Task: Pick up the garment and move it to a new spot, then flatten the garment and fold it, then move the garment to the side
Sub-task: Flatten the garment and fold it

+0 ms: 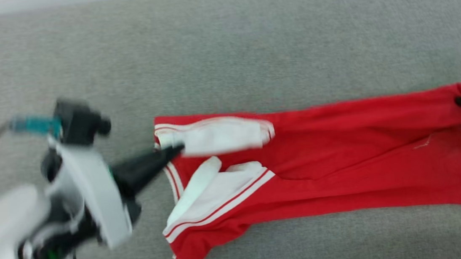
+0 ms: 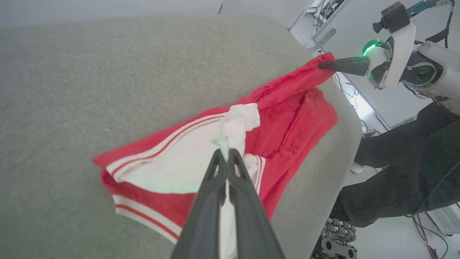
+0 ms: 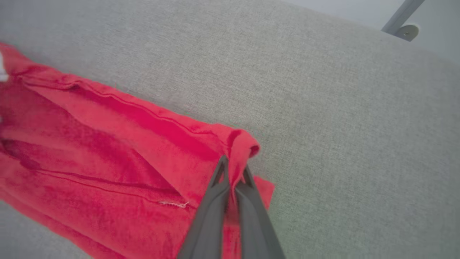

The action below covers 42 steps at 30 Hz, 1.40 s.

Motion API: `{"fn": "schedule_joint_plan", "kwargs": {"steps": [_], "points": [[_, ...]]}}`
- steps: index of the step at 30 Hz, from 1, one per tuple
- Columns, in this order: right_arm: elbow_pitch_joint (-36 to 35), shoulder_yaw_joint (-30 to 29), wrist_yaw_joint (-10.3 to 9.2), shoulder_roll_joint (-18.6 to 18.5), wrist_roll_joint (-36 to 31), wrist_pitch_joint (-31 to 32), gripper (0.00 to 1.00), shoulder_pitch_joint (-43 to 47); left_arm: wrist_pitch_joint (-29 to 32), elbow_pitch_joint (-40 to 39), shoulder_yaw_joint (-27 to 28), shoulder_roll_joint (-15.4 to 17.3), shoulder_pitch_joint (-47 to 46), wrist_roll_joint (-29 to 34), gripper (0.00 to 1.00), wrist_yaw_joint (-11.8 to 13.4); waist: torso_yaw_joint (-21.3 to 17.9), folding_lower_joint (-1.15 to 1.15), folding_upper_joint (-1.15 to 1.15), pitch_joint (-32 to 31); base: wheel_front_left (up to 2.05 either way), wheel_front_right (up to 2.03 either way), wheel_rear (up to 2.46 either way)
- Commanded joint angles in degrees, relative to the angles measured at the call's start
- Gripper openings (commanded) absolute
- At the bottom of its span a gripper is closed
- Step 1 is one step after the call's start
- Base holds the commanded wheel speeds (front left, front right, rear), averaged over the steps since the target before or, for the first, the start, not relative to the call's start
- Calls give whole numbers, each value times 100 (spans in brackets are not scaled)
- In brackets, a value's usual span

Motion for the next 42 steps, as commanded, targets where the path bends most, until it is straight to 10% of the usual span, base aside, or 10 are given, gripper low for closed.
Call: {"fn": "schedule_joint_plan", "kwargs": {"steps": [1,8,22,23,24,25,29,42], "points": [[-50,-119,-9,-37,28,-34,0,172,-92,-93,-27,43,152,-27,0,-12,117,0,0,-100,0,0,0],[-352,-1156,-9,84,-43,-81,0,1386,-830,-619,-204,222,1016,-158,0,-13,264,0,0,-28,0,0,0],[-94,-1540,-9,729,-742,-223,0,1812,-914,570,-480,-882,1528,-75,0,-13,354,0,0,203,0,0,0],[-108,-1542,-9,750,-733,-263,23,1794,-954,638,-480,-945,1537,-66,0,-13,344,0,0,199,0,0,0],[-123,-1566,-9,770,-684,-305,45,1780,-1006,679,-484,-980,1548,-87,6,-13,331,0,0,193,0,0,0],[-144,-1597,-9,777,-624,-334,96,1783,-1069,703,-477,-989,1552,-95,29,-13,321,0,0,182,0,0,0],[-252,-1739,-9,696,-493,-356,100,1933,-1395,664,-438,-976,1623,-71,97,-13,297,0,0,101,0,0,0],[72,-2933,-9,745,191,452,100,2709,-2027,804,932,-1672,2544,754,100,-13,894,0,0,-168,0,0,0]]}}
